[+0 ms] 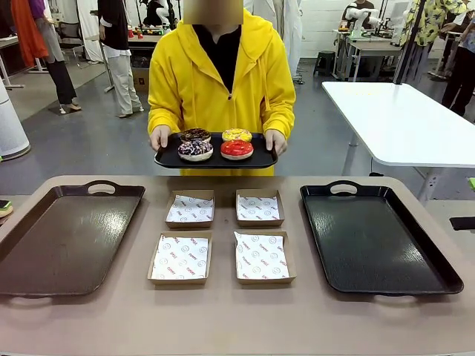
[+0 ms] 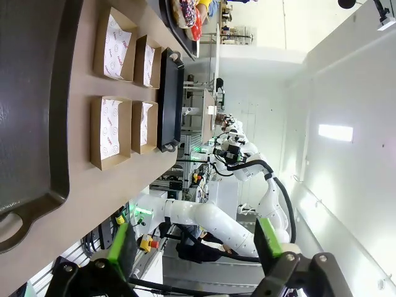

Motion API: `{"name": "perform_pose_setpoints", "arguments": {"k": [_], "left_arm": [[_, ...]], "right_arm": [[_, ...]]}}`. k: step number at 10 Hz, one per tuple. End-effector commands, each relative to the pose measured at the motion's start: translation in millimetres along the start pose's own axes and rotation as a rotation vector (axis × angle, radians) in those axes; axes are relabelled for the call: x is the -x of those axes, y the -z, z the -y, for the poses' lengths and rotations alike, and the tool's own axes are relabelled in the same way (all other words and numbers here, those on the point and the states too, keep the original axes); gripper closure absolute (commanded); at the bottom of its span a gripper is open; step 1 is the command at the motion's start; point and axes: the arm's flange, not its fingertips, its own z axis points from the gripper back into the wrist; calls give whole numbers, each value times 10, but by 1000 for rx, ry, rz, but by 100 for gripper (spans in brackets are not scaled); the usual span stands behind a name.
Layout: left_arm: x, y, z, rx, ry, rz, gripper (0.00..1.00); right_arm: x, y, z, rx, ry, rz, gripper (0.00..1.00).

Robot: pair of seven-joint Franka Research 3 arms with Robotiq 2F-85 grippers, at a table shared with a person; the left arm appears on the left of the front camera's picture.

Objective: Individually package the donuts and arrange them on the tray.
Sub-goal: Pick up one Paper togo box.

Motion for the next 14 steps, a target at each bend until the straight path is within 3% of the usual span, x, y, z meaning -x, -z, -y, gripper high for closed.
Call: {"name": "perform_pose_setpoints", "arguments": {"k": [1, 7, 11, 14], "left_arm": [[9, -22, 0, -13, -5, 5, 0], [0, 0, 0, 0, 0, 0, 0], [-279, 140, 336, -149, 20, 50, 0], [-622, 569, 690, -270, 56, 22, 0]], "right_arm": [[4, -8, 5, -7, -1, 0, 0], [4, -8, 5, -7, -1, 0, 0], [4, -8, 5, -7, -1, 0, 0], [4, -8, 5, -7, -1, 0, 0]]}}
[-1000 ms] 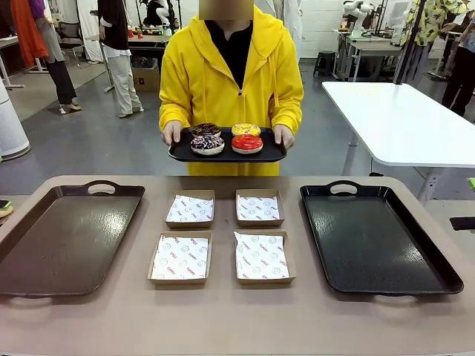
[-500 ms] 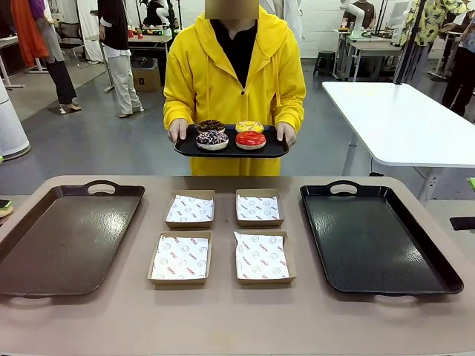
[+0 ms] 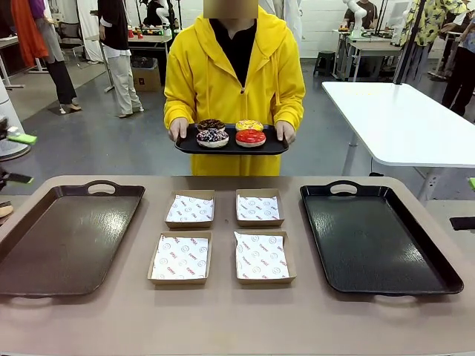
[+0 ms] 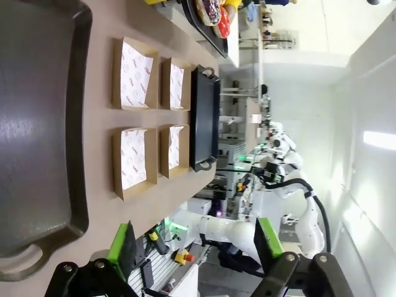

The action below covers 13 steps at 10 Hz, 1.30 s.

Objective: Individually package the donuts and arrange them on the tray.
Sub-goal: Pick up one Paper togo box.

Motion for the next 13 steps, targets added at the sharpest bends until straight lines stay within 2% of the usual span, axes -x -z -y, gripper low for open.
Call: {"name": "perform_pose_setpoints", "arguments": {"k": [1, 3, 6, 8, 11, 13], "left_arm": [[-221, 300, 214, -99, -14, -21, 0], [-487, 710, 515, -238, -13, -47, 0], [-873, 1264, 862, -443, 3, -33, 0], [-1092, 1725, 902, -658, 46, -12, 0], [-1273, 2298, 910, -839, 104, -29, 0], [-1295, 2633, 822, -915, 142, -42, 0]], "right_arm": [[4, -7, 4, -7, -1, 0, 0], [4, -7, 4, -7, -1, 0, 0], [4, -7, 4, -7, -1, 0, 0], [4, -7, 4, -7, -1, 0, 0], [4, -7, 4, -7, -1, 0, 0], [4, -7, 4, -7, -1, 0, 0]]}}
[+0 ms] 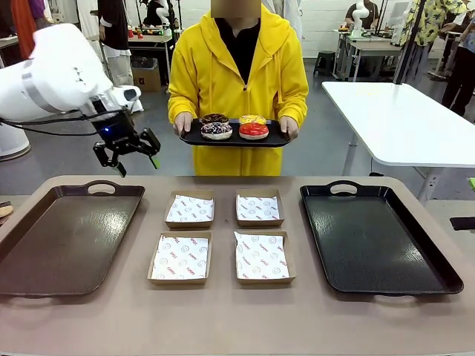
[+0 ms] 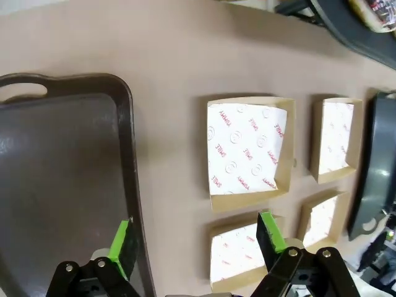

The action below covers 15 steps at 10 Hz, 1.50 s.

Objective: Individually package the donuts and arrange them on the tray.
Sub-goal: Pick up one Paper togo box.

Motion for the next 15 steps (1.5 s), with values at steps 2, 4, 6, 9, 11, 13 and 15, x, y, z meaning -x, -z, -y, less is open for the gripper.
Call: {"name": "perform_pose_setpoints", "arguments": {"k": [2, 4, 6, 9, 11, 13, 15], "left_arm": [[-107, 127, 156, -59, 24, 40, 0], [-24, 115, 83, -31, 18, 1, 0], [-24, 115, 83, -31, 18, 1, 0], [-57, 158, 102, -39, 24, 9, 0], [-65, 356, 317, -176, 56, 27, 0], [-22, 611, 454, -224, 38, 5, 0], [31, 780, 497, -217, 14, 16, 0]], "right_arm": [[4, -6, 3, -7, -2, 0, 0], [4, -6, 3, -7, -2, 0, 0], [4, -6, 3, -7, -2, 0, 0], [4, -6, 3, -7, -2, 0, 0], [4, -6, 3, -7, -2, 0, 0], [4, -6, 3, -7, -2, 0, 0], [4, -6, 3, -7, -2, 0, 0]]}}
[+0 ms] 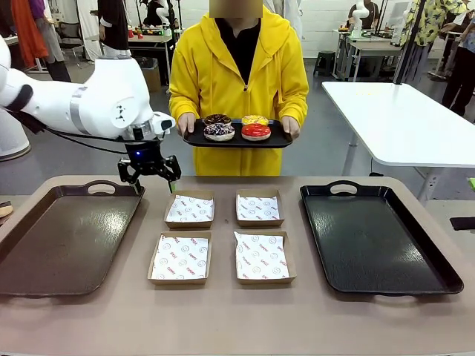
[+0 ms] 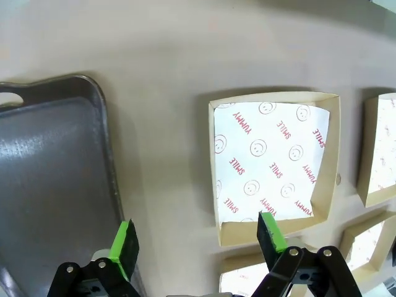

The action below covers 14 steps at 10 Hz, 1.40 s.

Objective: Individually package the donuts and arrange them on the tray.
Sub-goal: Pick up one Paper togo box.

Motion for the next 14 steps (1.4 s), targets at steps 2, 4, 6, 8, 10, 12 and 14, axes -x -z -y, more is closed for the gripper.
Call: {"name": "perform_pose_setpoints", "arguments": {"k": [2, 4, 6, 8, 10, 12, 14], "left_arm": [[-75, 182, 125, -36, -61, 37, 0], [-103, 306, 172, -69, -49, 18, 0], [-105, 386, 215, -86, -42, 2, 0], [-115, 439, 245, -96, -39, -3, 0], [-138, 497, 227, -96, -38, -14, 5], [-149, 509, 229, -92, -40, -21, 59], [-153, 496, 226, -86, -40, -20, 100]], "right_arm": [[4, -5, 3, -7, -2, 0, 0], [4, -5, 3, -7, -2, 0, 0], [4, -5, 3, -7, -2, 0, 0], [4, -5, 3, -7, -2, 0, 0], [4, -5, 3, -7, -2, 0, 0], [4, -5, 3, -7, -2, 0, 0], [4, -5, 3, -7, -2, 0, 0]]}}
